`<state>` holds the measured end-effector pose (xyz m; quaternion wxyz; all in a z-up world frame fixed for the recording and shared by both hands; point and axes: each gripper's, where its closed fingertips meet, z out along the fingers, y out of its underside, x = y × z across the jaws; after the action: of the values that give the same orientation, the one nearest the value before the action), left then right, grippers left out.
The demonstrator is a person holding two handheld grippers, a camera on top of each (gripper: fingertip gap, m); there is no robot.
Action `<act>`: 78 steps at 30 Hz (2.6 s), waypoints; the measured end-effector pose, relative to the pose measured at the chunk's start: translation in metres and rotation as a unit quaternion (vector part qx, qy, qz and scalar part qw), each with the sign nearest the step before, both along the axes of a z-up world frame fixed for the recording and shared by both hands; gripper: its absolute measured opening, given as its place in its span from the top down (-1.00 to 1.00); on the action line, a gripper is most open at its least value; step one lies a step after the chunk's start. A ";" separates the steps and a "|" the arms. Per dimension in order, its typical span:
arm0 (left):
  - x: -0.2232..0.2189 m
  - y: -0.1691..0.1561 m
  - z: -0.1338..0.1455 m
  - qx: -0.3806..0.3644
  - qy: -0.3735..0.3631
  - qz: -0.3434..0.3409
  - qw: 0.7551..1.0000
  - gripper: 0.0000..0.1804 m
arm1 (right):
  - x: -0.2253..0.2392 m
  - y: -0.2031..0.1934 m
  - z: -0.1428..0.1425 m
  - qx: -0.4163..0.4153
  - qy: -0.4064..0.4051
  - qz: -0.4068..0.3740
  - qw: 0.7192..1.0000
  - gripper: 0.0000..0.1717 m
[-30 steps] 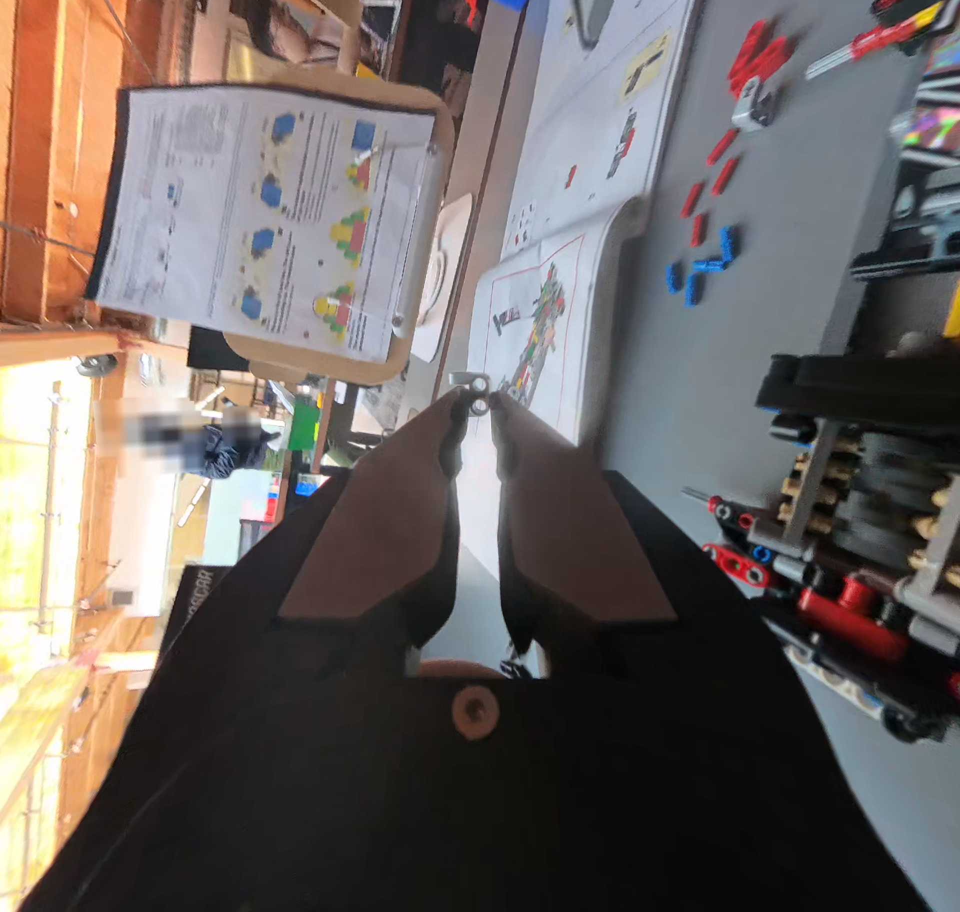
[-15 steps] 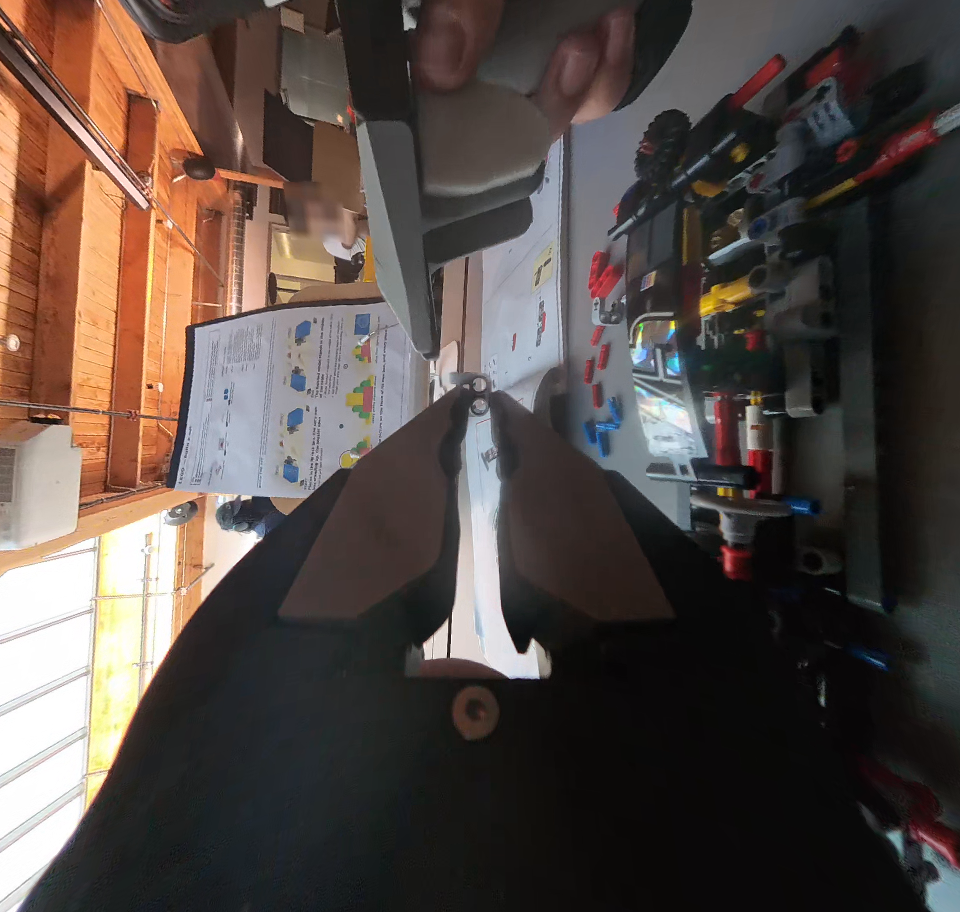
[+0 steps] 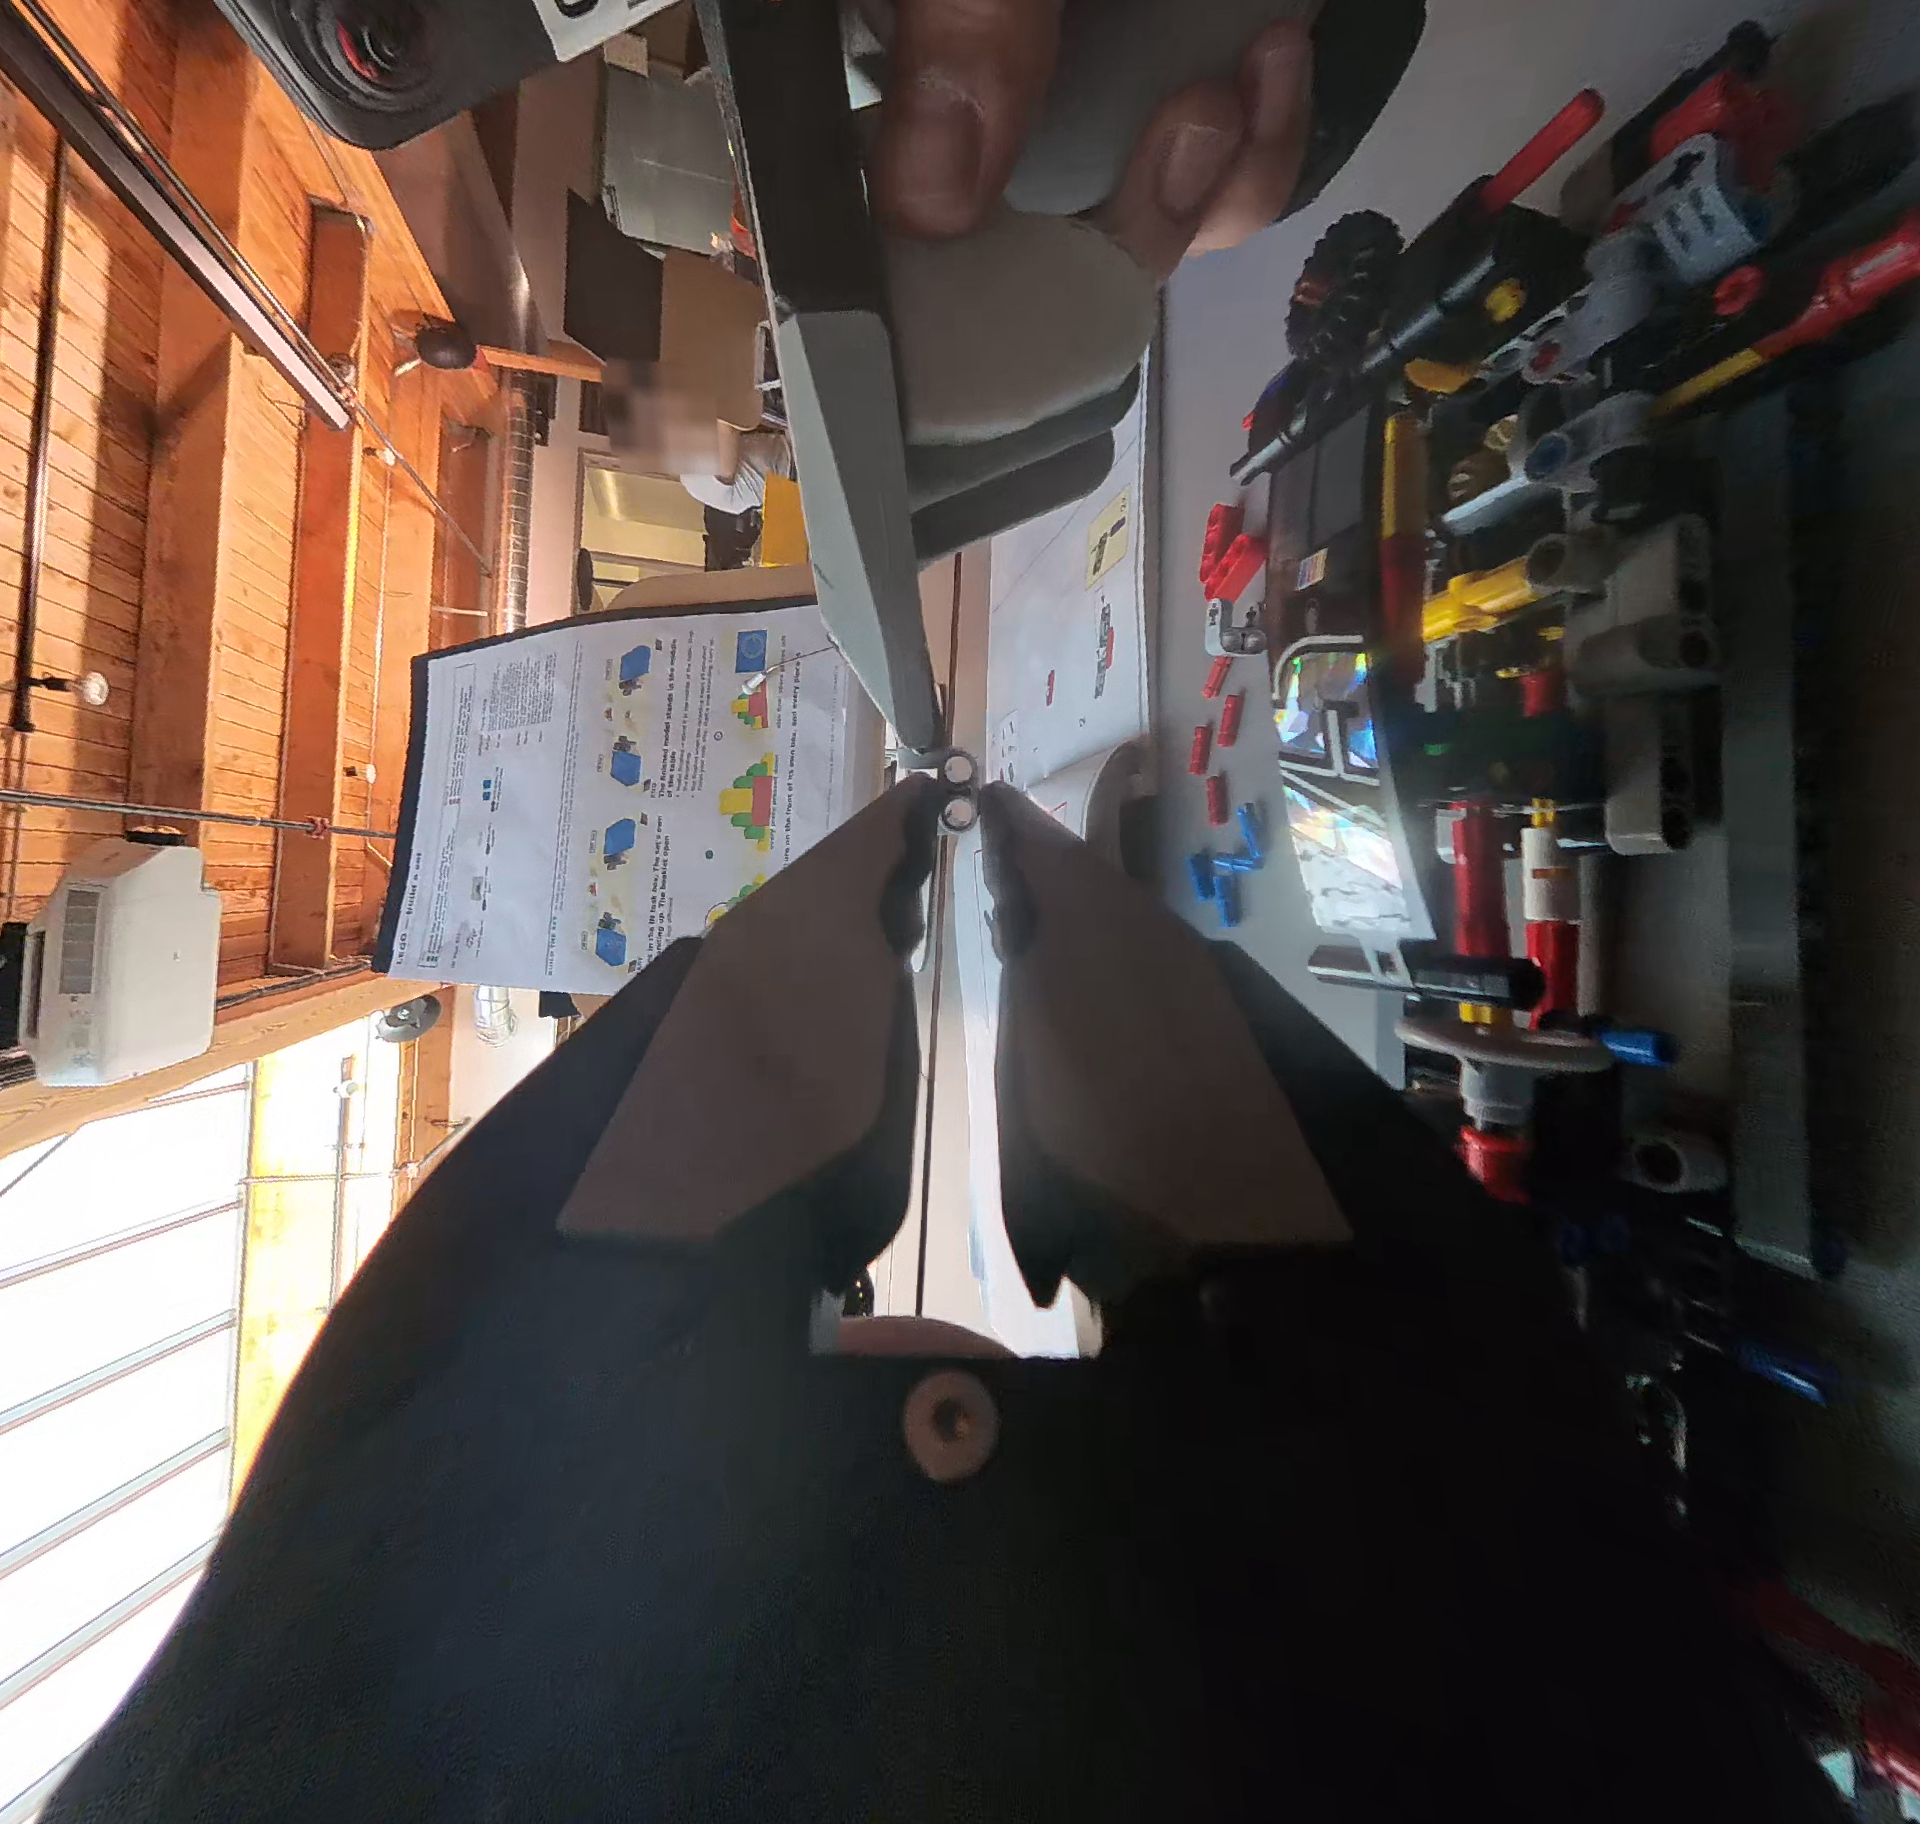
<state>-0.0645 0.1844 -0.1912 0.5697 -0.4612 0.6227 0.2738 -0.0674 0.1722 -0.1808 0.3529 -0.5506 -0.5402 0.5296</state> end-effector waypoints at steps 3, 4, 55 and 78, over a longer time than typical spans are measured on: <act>-0.002 0.001 0.001 0.003 0.000 0.003 1.000 0.96 | 0.001 0.006 0.002 0.001 0.006 -0.017 1.000 0.90; -0.002 0.001 0.002 0.003 -0.002 0.002 1.000 0.96 | 0.002 0.010 0.003 0.002 0.008 -0.026 1.000 0.90; -0.131 0.031 0.035 -0.307 -0.318 0.191 0.877 0.63 | 0.046 0.087 -0.102 0.036 -0.262 -0.145 0.954 0.92; -0.291 0.010 0.105 -0.211 -0.506 0.324 0.771 0.72 | 0.064 0.131 -0.046 0.053 -0.114 -0.257 0.958 0.95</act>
<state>-0.3559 0.1948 -0.0862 0.5682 -0.8162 0.1000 0.0313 -0.0035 0.3030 -0.2263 0.4422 -0.7081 -0.4443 0.3250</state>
